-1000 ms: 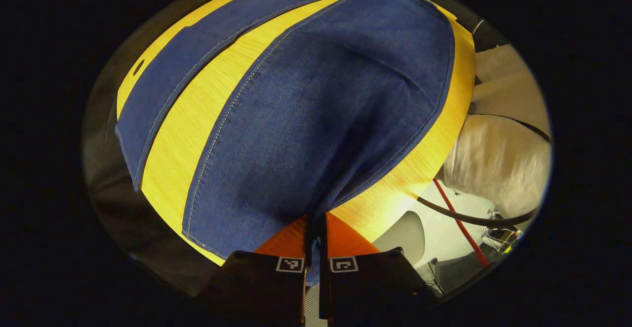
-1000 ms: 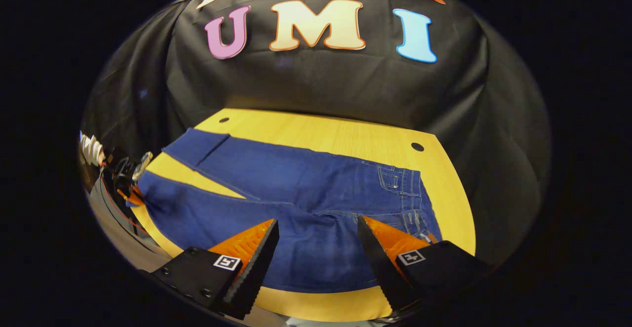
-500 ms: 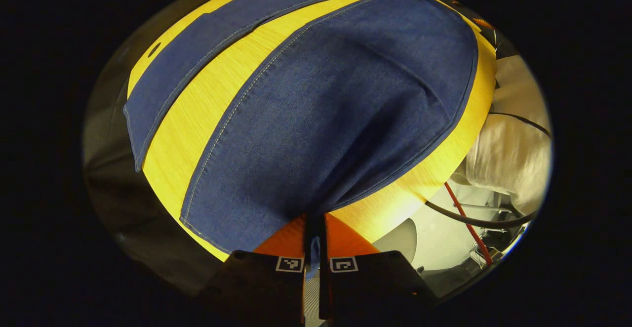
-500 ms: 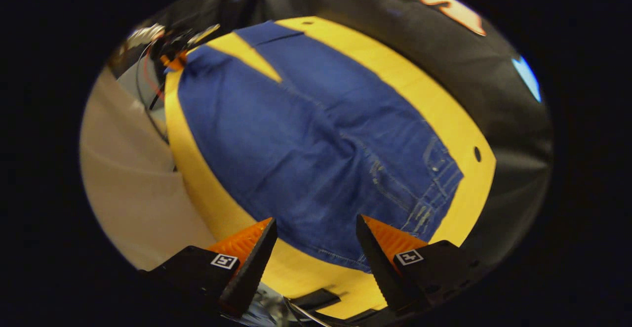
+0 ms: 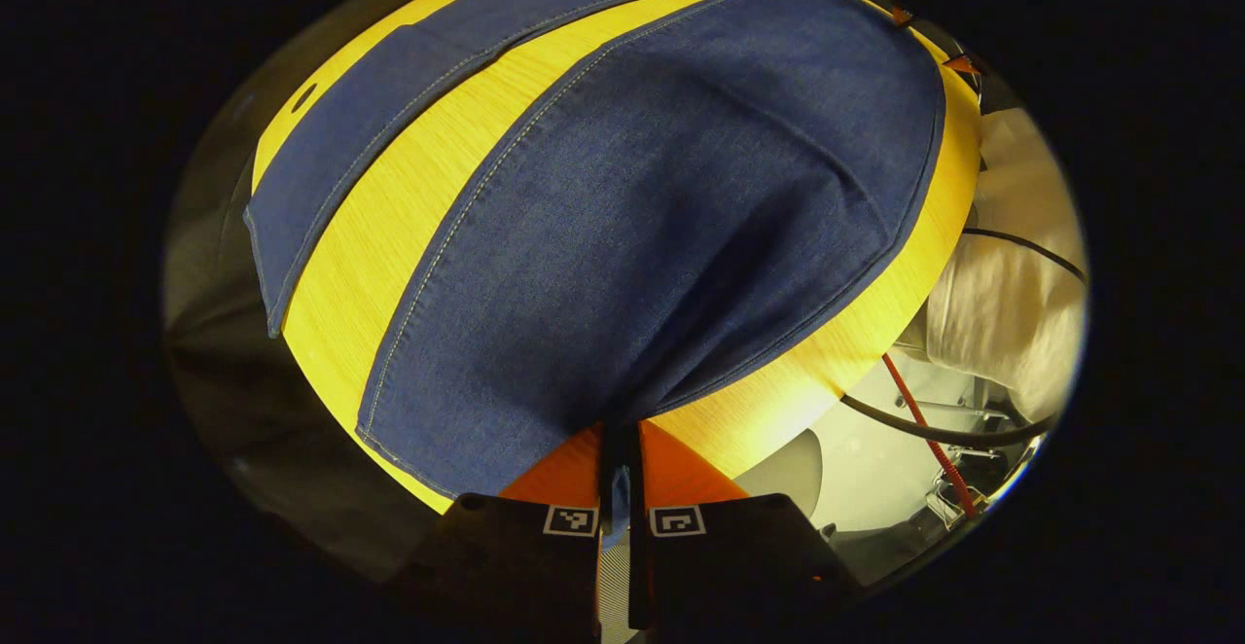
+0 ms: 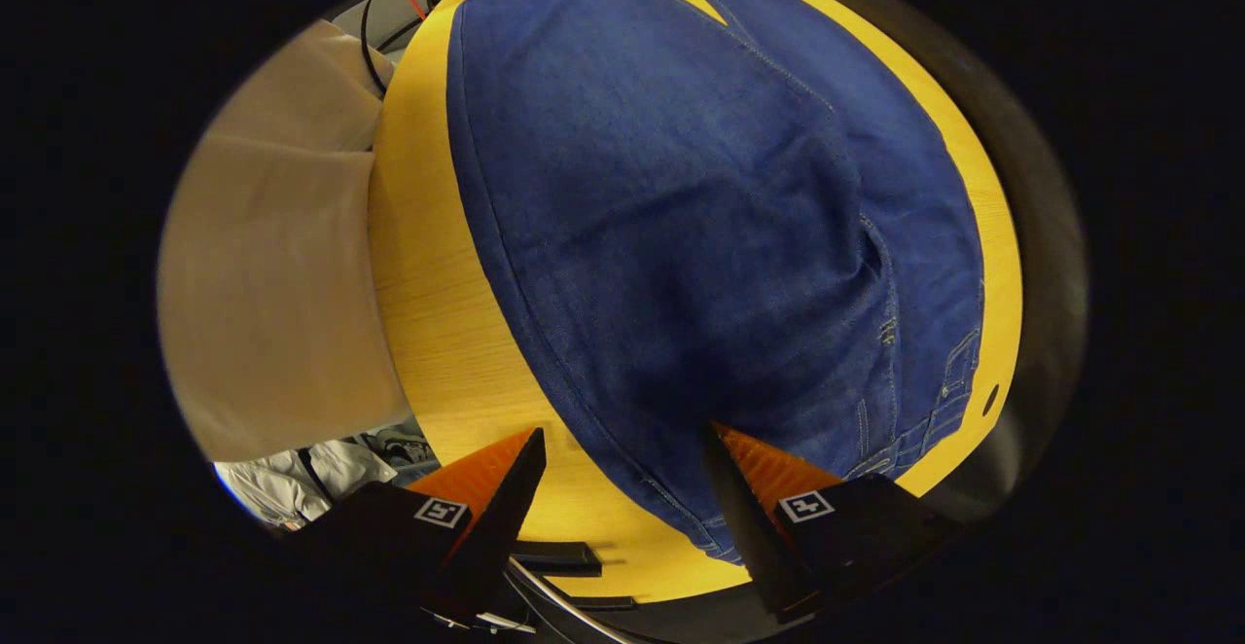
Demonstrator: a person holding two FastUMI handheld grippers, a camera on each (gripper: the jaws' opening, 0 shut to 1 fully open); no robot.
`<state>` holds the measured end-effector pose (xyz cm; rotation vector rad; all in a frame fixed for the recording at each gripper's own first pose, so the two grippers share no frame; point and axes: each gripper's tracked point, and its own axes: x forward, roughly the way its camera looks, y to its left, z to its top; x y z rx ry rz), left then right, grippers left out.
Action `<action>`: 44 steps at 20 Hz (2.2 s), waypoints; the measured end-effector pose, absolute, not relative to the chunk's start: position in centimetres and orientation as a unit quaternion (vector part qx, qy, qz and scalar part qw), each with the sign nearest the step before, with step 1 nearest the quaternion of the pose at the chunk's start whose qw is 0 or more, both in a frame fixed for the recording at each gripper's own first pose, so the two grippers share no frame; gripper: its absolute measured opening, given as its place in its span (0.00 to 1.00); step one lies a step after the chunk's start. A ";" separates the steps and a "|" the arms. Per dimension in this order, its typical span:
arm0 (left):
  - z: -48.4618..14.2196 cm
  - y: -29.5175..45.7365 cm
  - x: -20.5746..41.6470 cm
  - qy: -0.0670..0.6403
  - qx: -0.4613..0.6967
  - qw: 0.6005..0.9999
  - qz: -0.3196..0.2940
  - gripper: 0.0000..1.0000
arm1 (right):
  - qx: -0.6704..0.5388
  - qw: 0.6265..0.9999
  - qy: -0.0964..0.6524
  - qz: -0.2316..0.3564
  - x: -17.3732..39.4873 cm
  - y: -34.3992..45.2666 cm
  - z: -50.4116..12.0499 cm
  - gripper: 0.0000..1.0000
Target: Grasp the waist and the cuffs of the jeans and fold them to make the two legs overlap; first hold the waist and fold one-third of the jeans toward the cuffs, then hold the cuffs and fold the remaining one-third in the same direction to finish folding.
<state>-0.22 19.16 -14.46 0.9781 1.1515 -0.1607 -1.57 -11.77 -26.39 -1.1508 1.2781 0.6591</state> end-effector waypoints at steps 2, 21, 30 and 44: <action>-14.5 19.1 -0.1 0.522 0.444 0.724 -0.075 0.05 | -0.499 0.602 0.555 0.283 -1.4 -12.1 -26.9 0.98; -14.7 18.8 0.2 0.476 0.421 0.771 -0.042 0.01 | -0.437 0.670 0.569 0.190 1.5 -12.9 -26.3 0.11; -12.0 17.0 0.8 0.408 0.225 0.883 0.055 0.00 | -0.279 0.801 0.525 0.070 2.2 -12.4 -24.4 0.03; 6.2 15.6 8.6 0.394 0.136 0.907 0.060 0.00 | -0.087 0.905 0.417 -0.013 10.7 -10.0 -10.4 0.02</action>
